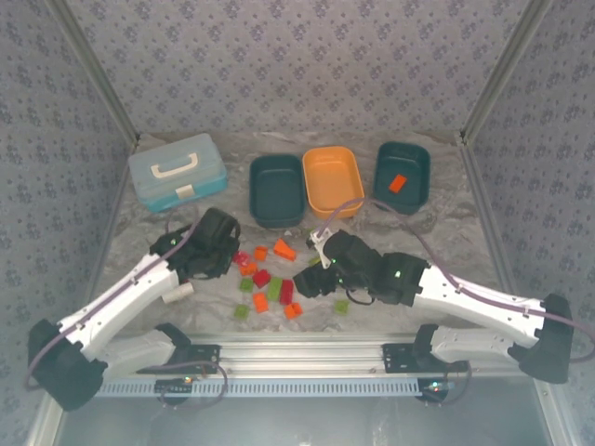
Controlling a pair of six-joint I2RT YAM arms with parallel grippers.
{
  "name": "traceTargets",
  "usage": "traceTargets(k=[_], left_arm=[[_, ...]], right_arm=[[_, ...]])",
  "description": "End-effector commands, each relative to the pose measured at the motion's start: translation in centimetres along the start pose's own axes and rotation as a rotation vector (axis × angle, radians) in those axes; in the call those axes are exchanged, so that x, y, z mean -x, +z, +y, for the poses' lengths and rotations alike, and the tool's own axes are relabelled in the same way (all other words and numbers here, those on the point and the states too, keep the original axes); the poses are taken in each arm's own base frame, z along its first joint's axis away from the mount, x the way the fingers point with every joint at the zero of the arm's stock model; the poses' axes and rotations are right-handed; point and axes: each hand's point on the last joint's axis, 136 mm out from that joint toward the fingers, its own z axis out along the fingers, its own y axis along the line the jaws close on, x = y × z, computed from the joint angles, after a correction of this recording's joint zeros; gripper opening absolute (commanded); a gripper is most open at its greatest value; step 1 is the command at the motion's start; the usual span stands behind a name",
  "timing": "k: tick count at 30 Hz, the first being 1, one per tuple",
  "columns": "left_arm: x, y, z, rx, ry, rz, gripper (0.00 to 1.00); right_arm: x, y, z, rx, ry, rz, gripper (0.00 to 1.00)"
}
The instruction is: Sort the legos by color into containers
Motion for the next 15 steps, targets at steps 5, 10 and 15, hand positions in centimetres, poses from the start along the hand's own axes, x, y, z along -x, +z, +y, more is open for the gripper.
traceTargets(k=[5,10,15], left_arm=[[2.3,1.8,-11.0,-0.032,0.396,-0.067,0.31],[3.3,5.6,-16.2,0.022,0.602,-0.140,0.31],[2.5,11.0,-18.9,0.058,0.689,-0.122,0.33]], right_arm=[[7.6,-1.6,-3.7,-0.080,0.203,-0.222,0.72],[9.9,-0.7,-6.9,-0.129,0.306,-0.235,0.72],[11.1,-0.1,-9.0,-0.148,0.373,-0.246,0.72]])
